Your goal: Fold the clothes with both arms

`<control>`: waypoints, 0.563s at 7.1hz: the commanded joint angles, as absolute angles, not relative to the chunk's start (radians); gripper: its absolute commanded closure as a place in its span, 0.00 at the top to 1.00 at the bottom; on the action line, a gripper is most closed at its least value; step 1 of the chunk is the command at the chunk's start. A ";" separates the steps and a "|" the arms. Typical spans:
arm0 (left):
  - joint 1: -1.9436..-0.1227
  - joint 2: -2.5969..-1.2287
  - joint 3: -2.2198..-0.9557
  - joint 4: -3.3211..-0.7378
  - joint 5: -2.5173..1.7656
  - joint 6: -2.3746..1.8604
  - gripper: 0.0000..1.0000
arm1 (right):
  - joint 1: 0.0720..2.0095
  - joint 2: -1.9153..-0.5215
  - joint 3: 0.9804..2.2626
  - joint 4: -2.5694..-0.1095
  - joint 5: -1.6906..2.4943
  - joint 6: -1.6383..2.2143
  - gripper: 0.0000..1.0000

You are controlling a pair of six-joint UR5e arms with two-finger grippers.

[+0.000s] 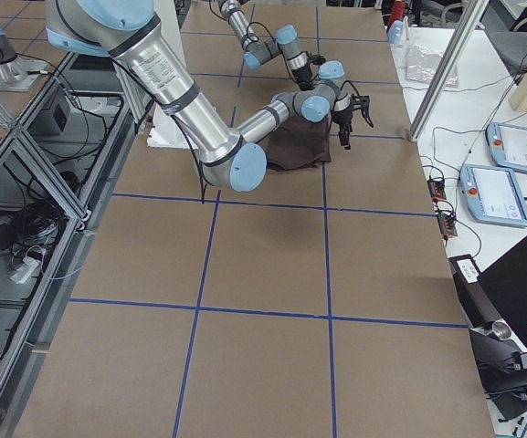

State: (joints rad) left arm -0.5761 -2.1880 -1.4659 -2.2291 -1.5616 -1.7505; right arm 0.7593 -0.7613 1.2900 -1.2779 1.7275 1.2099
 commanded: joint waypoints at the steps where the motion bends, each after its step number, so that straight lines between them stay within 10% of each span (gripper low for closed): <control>1: -0.597 -2.245 -1.399 -2.226 -1.559 -1.726 0.54 | 0.759 -0.762 1.290 -1.278 1.727 1.210 1.00; 4: -0.601 -2.278 -1.332 -2.220 -1.566 -1.717 0.54 | 0.759 -0.773 1.290 -1.278 1.727 1.209 1.00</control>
State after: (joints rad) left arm -0.6011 -2.2698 -1.3458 -2.2237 -1.5613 -1.7213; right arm 0.7593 -0.7696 1.2901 -1.2778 1.7273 1.2093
